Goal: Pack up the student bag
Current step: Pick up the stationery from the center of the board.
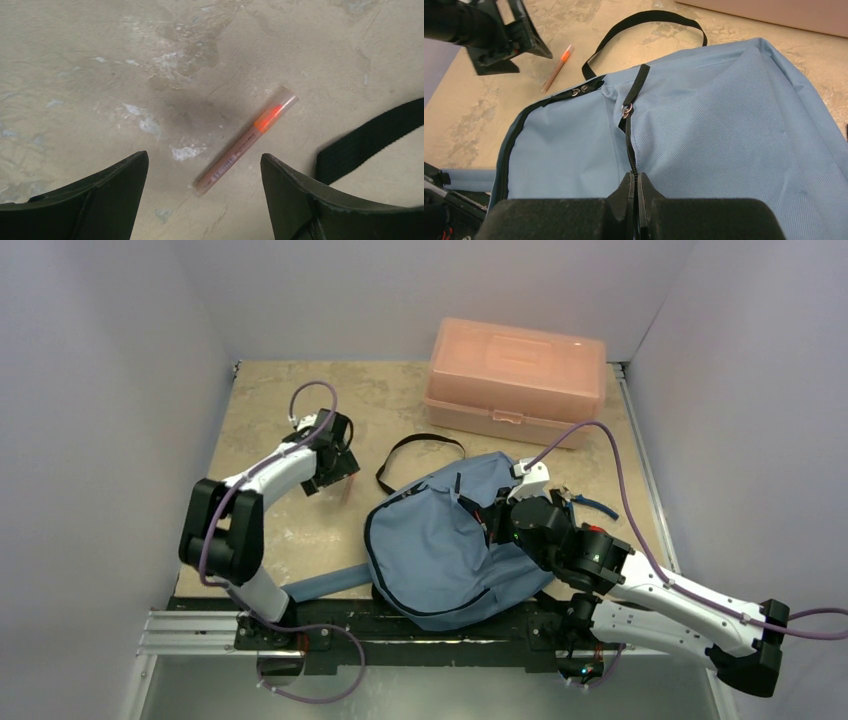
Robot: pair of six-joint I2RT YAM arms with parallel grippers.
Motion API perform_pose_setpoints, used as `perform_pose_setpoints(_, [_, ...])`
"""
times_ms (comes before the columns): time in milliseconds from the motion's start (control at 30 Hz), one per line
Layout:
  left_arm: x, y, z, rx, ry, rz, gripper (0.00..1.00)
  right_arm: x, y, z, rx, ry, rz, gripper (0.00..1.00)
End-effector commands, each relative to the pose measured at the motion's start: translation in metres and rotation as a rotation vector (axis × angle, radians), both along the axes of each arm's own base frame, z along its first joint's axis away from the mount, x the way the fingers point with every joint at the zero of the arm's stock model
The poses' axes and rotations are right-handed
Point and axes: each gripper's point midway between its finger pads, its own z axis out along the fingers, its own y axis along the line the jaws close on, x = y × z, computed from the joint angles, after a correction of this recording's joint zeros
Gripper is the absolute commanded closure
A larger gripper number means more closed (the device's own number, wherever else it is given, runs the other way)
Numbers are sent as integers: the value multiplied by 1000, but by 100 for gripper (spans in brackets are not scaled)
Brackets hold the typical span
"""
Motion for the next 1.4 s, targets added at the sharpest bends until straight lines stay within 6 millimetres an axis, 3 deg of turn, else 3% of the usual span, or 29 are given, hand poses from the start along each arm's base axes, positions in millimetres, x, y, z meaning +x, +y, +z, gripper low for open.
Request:
perform_pose_setpoints(0, [23, -14, -15, -27, 27, -67, 20, 1, 13, 28, 91, -49, 32, 100])
perform_pose_setpoints(267, [32, -31, -19, -60, 66, -101, 29, 1, 13, 29, 91, -52, 31, 100])
perform_pose_setpoints(433, [26, -50, -43, -156, 150, -98, 39, 2, 16, 33, 91, -54, 39, 100])
perform_pose_setpoints(633, [21, -51, -58, -165, 180, -74, 46, 1, 12, 33, 90, -58, 34, 100])
perform_pose_setpoints(933, [13, -46, -47, -142, 140, -123, 100, 2, 14, 33, 91, -56, 36, 100])
perform_pose_setpoints(967, [12, -46, -45, -143, 138, -130, 100, 2, 14, 33, 91, -57, 37, 100])
perform_pose_setpoints(1067, [9, -44, -25, -153, 87, -138, 100, 3, 16, 31, 89, -57, 38, 100])
perform_pose_setpoints(1133, [5, -43, -1, -167, 21, -154, 100, 3, 16, 30, 81, -55, 36, 100])
perform_pose_setpoints(1200, [-3, -44, 30, -193, -64, -196, 100, 3, 15, 30, 82, -55, 32, 100])
perform_pose_setpoints(1267, [-17, -49, 74, -258, -189, -251, 100, 4, 15, 31, 91, -58, 28, 100])
perform_pose_setpoints(1367, [-38, -74, 129, -439, -334, -356, 100, 3, 14, 32, 106, -62, 21, 100])
